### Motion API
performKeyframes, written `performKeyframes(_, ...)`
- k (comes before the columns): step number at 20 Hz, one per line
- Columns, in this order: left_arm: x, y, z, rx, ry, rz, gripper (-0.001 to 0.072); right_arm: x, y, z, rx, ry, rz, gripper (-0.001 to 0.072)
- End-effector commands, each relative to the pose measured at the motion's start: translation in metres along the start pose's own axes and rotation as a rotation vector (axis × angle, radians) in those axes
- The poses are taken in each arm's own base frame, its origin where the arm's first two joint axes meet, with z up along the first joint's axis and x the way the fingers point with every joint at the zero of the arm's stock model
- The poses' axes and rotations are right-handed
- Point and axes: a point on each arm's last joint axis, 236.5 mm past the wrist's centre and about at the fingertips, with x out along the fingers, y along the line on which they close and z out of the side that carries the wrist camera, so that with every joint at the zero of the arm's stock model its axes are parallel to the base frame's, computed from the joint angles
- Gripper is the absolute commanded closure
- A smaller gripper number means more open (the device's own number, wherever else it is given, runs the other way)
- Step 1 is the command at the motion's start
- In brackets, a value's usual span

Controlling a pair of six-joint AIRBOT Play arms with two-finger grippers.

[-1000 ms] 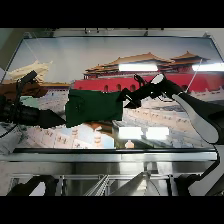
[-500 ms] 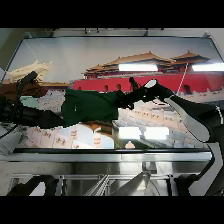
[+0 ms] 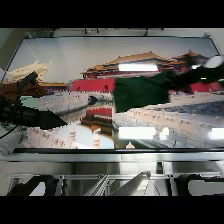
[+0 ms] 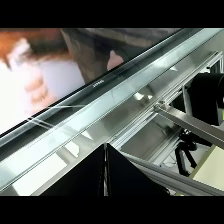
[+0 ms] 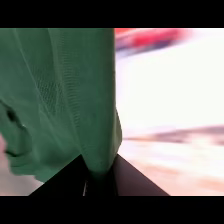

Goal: Fold the shirts.

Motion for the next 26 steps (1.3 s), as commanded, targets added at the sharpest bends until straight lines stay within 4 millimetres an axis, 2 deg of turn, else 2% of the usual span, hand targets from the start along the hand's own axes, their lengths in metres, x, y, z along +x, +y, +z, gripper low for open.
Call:
performKeyframes(1, 0.0, 0.002, 0.005, 0.002, -0.02, 0.007, 0.069, -0.141, -0.194, 0.008, 0.206, -0.178, -0.509, 0.0694)
performKeyframes(3, 0.0, 0.002, 0.005, 0.001, -0.022, 0.008, 0.069, -0.179, -0.274, -0.025, 0.364, -0.174, -0.637, 0.0693)
performKeyframes(5, 0.0, 0.002, 0.006, 0.001, -0.027, 0.01, 0.069, -0.191, -0.336, -0.067, 0.523, -0.154, -0.684, 0.0694)
performKeyframes(6, 0.0, 0.002, 0.007, 0.0, -0.028, 0.01, 0.069, -0.191, -0.358, -0.087, 0.59, -0.153, -0.688, 0.0694)
performKeyframes(9, 0.0, 0.002, 0.007, 0.0, -0.029, 0.011, 0.069, -0.187, -0.41, -0.141, 0.741, -0.158, -0.695, 0.0694)
performKeyframes(12, 0.0, 0.002, 0.007, 0.0, -0.031, 0.009, 0.069, -0.185, -0.433, -0.176, 0.831, -0.157, -0.694, 0.0694)
performKeyframes(15, 0.0, -0.004, 0.011, 0.001, -0.045, -0.017, 0.069, -0.184, -0.435, -0.187, 0.832, -0.132, -0.689, 0.0689)
performKeyframes(16, 0.0, -0.008, 0.015, 0.003, -0.062, -0.035, 0.069, -0.182, -0.432, -0.19, 0.837, -0.116, -0.682, 0.0601)
performKeyframes(18, -0.001, -0.012, 0.017, 0.003, -0.073, -0.05, 0.0689, -0.18, -0.421, -0.198, 0.857, -0.06, -0.657, -0.0006)
performKeyframes(20, -0.001, -0.011, 0.019, 0.003, -0.081, -0.047, 0.069, -0.187, -0.408, -0.202, 0.874, -0.022, -0.637, 0.0015)
performKeyframes(22, -0.002, -0.014, 0.022, 0.006, -0.095, -0.057, 0.069, -0.2, -0.385, -0.197, 0.868, -0.006, -0.591, 0.0015)
performKeyframes(24, -0.01, -0.022, 0.03, 0.036, -0.119, -0.058, 0.069, -0.208, -0.349, -0.17, 0.845, -0.065, -0.497, 0.0018)
performKeyframes(25, -0.019, -0.029, 0.035, 0.079, -0.136, -0.048, 0.069, -0.207, -0.323, -0.147, 0.812, -0.129, -0.412, 0.0142)
performKeyframes(26, -0.028, -0.037, 0.04, 0.134, -0.161, -0.033, 0.069, -0.202, -0.29, -0.121, 0.767, -0.189, -0.306, 0.0433)
